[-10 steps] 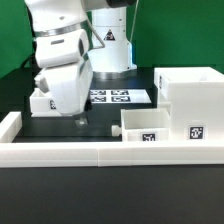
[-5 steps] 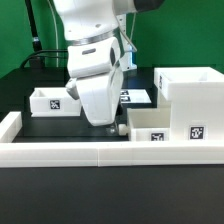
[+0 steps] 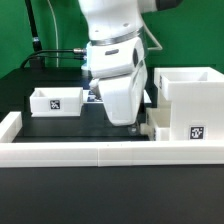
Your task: Assemble drawer
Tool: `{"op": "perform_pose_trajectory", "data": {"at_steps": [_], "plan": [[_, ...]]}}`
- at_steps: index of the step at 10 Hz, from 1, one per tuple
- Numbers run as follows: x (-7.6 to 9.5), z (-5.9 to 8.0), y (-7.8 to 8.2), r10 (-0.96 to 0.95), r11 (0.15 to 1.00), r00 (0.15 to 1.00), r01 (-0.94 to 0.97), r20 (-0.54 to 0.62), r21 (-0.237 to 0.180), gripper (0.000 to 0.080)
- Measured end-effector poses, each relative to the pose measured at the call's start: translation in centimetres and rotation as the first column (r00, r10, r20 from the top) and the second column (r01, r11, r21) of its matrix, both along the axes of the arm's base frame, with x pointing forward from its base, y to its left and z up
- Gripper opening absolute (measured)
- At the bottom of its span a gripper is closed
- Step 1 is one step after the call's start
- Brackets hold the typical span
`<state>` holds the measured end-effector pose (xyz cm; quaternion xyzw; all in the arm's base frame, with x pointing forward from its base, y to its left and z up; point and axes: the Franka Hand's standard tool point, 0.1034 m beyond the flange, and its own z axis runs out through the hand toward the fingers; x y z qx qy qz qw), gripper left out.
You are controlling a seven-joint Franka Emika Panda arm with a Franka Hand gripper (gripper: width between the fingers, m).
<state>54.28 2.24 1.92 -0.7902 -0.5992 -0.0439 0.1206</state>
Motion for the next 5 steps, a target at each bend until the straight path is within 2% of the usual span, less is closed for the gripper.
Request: {"op": "perform_pose_trajectory", "data": {"at_steps": [2,5], "plan": [[0.05,0.08,0.94,-0.015,1.000,1.000,0.015,-0.006,0.000,0.0649],[0.02,0.11,0.65,-0.029,1.000,1.000,0.029,-0.008,-0.002,0.0649]]}}
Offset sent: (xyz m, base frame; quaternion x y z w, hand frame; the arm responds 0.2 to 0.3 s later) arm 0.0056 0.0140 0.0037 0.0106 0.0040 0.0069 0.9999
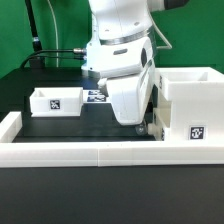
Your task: Assemble drawer
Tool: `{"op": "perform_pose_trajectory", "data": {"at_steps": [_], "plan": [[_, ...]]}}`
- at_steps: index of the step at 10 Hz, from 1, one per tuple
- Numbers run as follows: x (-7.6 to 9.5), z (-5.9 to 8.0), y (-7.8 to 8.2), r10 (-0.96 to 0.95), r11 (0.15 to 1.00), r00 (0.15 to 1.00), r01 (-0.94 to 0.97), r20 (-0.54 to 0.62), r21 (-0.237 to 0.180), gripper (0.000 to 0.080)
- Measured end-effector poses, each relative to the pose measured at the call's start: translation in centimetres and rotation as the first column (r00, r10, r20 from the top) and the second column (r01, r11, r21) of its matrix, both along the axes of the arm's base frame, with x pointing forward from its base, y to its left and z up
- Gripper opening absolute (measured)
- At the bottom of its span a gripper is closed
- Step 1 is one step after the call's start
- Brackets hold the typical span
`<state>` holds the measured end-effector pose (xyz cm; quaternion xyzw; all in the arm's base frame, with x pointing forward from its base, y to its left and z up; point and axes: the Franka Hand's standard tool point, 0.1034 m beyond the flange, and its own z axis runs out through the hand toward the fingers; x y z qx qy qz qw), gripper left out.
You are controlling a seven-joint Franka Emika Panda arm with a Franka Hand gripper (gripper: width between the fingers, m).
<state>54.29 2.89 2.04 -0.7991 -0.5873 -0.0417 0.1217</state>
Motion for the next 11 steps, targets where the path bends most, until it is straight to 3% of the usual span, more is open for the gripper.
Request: {"op": "perform_pose_trajectory", "data": {"at_steps": [2,4,9,11], "plan": [[-0.7,0.3,-1.8,-0.025,1.000,1.000,0.025,-0.005,-0.010,0.0649],[-2.0,1.6,-3.5,-0.043,0.999,0.999,0.043,-0.004,-0.029,0.0649],[-7.4,4.2,-8.3,-0.111,0.991,0.994,0.111,0.007,-0.077,0.0649],[-8.0,5.0,-9.5,-0.148,0.986,0.989,0.148,-0.001,-0.083,0.0649]]}}
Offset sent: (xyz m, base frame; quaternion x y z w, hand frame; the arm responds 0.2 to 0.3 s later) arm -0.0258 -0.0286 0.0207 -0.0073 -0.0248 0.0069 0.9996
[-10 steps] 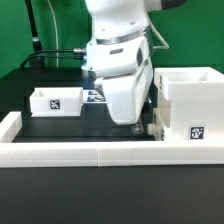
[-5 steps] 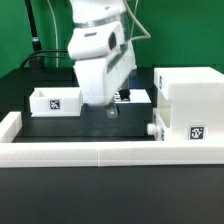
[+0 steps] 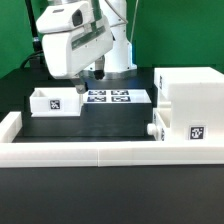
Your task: Assemble drawer
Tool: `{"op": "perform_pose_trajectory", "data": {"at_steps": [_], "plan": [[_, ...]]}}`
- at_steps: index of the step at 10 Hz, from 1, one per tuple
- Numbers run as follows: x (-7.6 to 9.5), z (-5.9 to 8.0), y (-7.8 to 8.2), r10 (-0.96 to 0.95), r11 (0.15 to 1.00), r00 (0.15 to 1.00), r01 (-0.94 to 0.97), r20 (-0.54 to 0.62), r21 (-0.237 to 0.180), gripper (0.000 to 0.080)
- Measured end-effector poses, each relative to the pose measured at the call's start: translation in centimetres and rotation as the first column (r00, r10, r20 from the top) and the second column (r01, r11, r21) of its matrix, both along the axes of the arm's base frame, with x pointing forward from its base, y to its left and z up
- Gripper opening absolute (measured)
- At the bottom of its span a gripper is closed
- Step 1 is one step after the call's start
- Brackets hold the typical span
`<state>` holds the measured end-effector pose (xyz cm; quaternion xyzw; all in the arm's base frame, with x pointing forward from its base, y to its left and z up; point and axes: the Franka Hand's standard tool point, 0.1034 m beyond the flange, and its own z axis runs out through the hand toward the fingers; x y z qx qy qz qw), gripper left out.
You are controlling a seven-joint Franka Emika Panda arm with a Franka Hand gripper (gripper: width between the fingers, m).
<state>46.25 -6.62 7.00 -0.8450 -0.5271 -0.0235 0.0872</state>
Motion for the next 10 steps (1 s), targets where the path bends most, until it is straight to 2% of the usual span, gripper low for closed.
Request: {"op": "perform_pose_trajectory", "data": {"at_steps": [1,5,7,10], "plan": [[-0.1,-0.2,0.2,0.003,1.000,1.000,-0.003,-0.003,0.002,0.0649],[-0.1,-0.3,0.2,-0.270,0.963,0.961,0.270,-0.049,-0.018,0.0649],[-1.6,-0.8,-1.3,-0.430,0.903,0.903,0.428,-0.027,-0.041,0.0649],[-4.0,-0.9,-1.5,-0.682,0.731,0.731,0.678,-0.033,-0.081,0.0649]]}}
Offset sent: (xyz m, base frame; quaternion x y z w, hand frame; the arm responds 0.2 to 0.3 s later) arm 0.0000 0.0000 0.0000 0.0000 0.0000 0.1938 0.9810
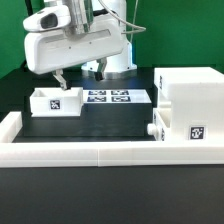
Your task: Assemble drawer
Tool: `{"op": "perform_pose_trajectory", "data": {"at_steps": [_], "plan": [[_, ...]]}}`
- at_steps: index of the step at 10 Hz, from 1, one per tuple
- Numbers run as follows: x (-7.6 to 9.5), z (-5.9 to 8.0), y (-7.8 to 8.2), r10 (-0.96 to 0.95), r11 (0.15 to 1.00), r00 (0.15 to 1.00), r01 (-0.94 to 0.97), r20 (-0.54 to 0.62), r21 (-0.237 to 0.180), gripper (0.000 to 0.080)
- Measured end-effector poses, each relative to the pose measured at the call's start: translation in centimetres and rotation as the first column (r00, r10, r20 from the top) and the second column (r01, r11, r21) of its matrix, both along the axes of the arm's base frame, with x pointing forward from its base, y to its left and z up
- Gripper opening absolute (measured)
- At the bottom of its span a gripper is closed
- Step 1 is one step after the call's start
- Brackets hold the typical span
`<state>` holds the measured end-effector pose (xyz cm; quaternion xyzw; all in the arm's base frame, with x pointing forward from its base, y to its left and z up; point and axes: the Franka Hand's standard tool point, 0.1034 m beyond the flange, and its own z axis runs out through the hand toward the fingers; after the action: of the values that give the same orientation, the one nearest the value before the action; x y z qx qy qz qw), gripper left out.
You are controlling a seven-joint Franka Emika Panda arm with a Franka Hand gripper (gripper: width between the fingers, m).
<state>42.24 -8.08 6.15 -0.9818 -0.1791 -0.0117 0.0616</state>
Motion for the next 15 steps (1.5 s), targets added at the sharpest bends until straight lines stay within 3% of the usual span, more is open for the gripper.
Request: {"op": "perform_pose_trajectory", "data": {"at_steps": [6,10,12,15], "plan": [[-0.1,-0.2,0.0,-0.241,0.971,0.970,0.241,-0.028,-0.001,0.0649],[-2.7,-1.6,-0.2,-0.292,0.955,0.955,0.294,0.052,-0.046,0.0649],[-4.6,-3.5,-0.8,-0.298,0.952,0.953,0.302,0.059,-0.060,0.0649],[-4.7,-4.1,-1.1,-0.292,0.953,0.954,0.297,0.069,-0.063,0.0649]]}}
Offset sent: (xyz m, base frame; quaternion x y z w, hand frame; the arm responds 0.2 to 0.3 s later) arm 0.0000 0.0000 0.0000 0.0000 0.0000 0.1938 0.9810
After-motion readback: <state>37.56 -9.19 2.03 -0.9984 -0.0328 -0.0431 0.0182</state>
